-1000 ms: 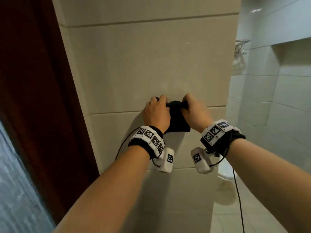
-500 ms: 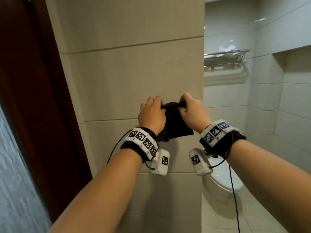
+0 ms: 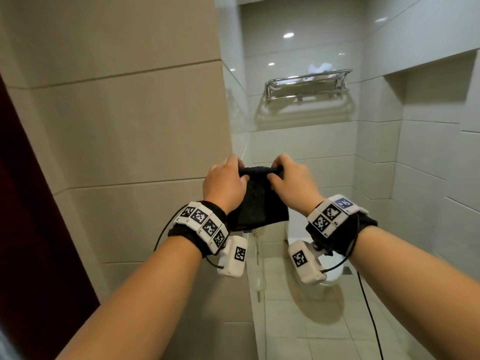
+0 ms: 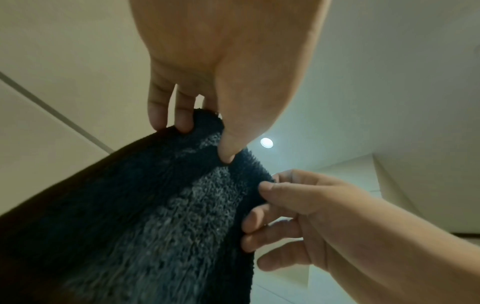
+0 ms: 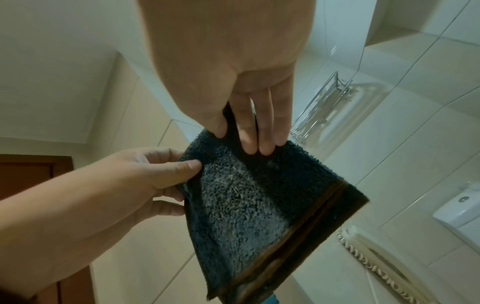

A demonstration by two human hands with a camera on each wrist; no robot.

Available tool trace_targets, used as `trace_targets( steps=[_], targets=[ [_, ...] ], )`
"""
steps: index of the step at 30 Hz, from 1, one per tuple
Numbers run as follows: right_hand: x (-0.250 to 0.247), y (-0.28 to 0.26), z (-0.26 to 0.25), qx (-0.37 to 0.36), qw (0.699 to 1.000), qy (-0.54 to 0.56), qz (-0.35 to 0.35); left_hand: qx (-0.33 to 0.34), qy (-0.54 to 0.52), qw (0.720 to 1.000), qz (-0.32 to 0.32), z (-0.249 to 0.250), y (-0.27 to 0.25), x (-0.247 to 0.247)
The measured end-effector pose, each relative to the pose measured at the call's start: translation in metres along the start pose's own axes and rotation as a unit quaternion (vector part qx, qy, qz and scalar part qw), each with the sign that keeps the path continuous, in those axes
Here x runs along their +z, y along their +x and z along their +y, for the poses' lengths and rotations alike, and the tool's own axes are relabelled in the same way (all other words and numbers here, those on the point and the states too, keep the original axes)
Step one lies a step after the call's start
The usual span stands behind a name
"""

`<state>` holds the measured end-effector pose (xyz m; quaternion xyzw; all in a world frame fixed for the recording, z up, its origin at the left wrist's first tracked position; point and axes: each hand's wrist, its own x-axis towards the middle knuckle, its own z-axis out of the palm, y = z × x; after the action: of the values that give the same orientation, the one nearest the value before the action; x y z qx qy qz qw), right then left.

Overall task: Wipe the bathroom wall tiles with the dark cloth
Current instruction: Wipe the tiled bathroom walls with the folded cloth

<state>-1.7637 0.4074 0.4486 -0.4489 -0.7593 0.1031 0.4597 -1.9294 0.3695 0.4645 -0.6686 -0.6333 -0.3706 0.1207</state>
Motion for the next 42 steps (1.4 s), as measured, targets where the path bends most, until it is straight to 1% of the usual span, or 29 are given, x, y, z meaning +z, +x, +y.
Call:
trace_targets(
  steps=[6,9,13,19,24,26,30,33,36,38,40,42],
  targets=[
    [-0.016,0.015,0.075,0.022,0.999,0.026,0.000,0.019,0.051,0.997,-0.054,0.039,0.024,0.055],
    [-0.010,0.033,0.112,0.031,0.999,0.030,-0.005,0.012,0.090,0.992,-0.087,0.046,0.042,0.086],
    [0.005,0.066,0.163,0.039,0.998,0.048,-0.033,-0.006,0.114,0.986,-0.122,0.046,0.074,0.131],
    [0.005,0.127,0.222,0.040,0.994,0.057,-0.089,0.000,0.138,0.983,-0.125,0.058,0.138,0.184],
    [0.008,0.178,0.248,0.025,0.990,0.089,-0.102,-0.004,0.167,0.979,-0.117,0.064,0.182,0.204],
    [0.017,0.202,0.255,0.012,0.987,0.118,-0.109,-0.016,0.187,0.977,-0.097,0.061,0.195,0.207],
    [0.046,0.251,0.268,-0.040,0.976,0.176,-0.121,-0.051,0.242,0.968,-0.045,0.050,0.213,0.218],
    [0.072,0.282,0.273,-0.078,0.958,0.234,-0.145,-0.118,0.269,0.955,-0.029,0.045,0.222,0.225],
    [0.093,0.311,0.275,-0.123,0.937,0.273,-0.179,-0.198,0.303,0.932,-0.011,0.045,0.233,0.227],
    [0.102,0.325,0.271,-0.153,0.917,0.300,-0.216,-0.242,0.326,0.914,-0.001,0.049,0.238,0.224],
    [0.108,0.336,0.265,-0.169,0.897,0.328,-0.245,-0.276,0.340,0.899,0.013,0.055,0.241,0.219],
    [0.111,0.340,0.252,-0.182,0.879,0.358,-0.258,-0.304,0.351,0.885,0.036,0.063,0.241,0.209]
  ],
)
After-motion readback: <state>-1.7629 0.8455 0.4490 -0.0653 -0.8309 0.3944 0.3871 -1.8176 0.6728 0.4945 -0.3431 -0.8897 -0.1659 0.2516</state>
